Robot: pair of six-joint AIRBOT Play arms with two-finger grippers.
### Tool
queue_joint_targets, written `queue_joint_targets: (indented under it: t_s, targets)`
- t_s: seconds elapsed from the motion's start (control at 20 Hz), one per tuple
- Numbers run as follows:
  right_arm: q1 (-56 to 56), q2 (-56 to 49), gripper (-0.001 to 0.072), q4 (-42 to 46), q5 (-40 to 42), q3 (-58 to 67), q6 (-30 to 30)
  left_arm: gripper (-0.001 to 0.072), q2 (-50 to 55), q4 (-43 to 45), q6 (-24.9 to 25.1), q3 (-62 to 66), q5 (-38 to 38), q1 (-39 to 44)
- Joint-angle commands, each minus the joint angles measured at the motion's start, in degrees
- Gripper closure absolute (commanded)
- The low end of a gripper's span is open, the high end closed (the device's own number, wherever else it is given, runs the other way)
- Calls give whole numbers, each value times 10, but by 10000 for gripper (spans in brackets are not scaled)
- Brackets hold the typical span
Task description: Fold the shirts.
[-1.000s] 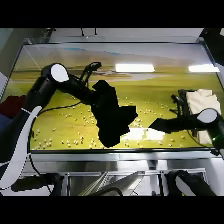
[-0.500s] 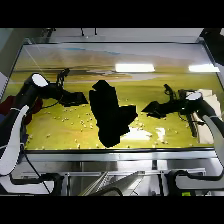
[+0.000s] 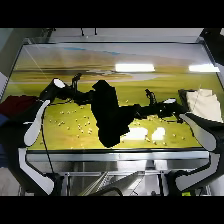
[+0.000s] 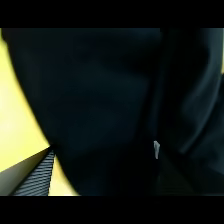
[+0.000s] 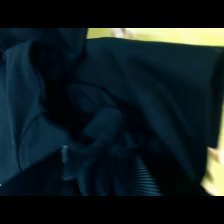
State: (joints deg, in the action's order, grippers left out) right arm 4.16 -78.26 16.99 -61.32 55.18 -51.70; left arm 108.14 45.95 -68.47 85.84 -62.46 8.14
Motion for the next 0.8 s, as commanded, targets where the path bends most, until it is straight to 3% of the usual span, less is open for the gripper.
queue_joint_targets:
  t_s: [0.0, 0.05, 0.1, 0.15, 0.25, 0.5, 0.75]
  targets:
    - [18, -7, 356, -33, 11, 0, 19, 255, 57, -5, 2, 63, -24, 12]
    - [18, -7, 362, -43, 10, 0, 25, 421, 66, -6, -2, 78, -40, 12]
    - [18, -7, 450, -56, 9, 0, 26, 692, 73, -6, -2, 95, -60, 12]
    - [18, -7, 578, -71, 3, 0, 42, 694, 75, -6, -5, 108, -71, 12]
    - [18, -6, 691, -104, -15, 0, 56, 695, 75, -6, -23, 139, -101, 12]
    - [-16, 52, 692, -117, -70, 8, 60, 698, 28, -4, -42, 226, -210, -8]
    - [-165, 226, 692, -153, -151, 52, 20, 697, -128, 21, -75, 263, -275, -65]
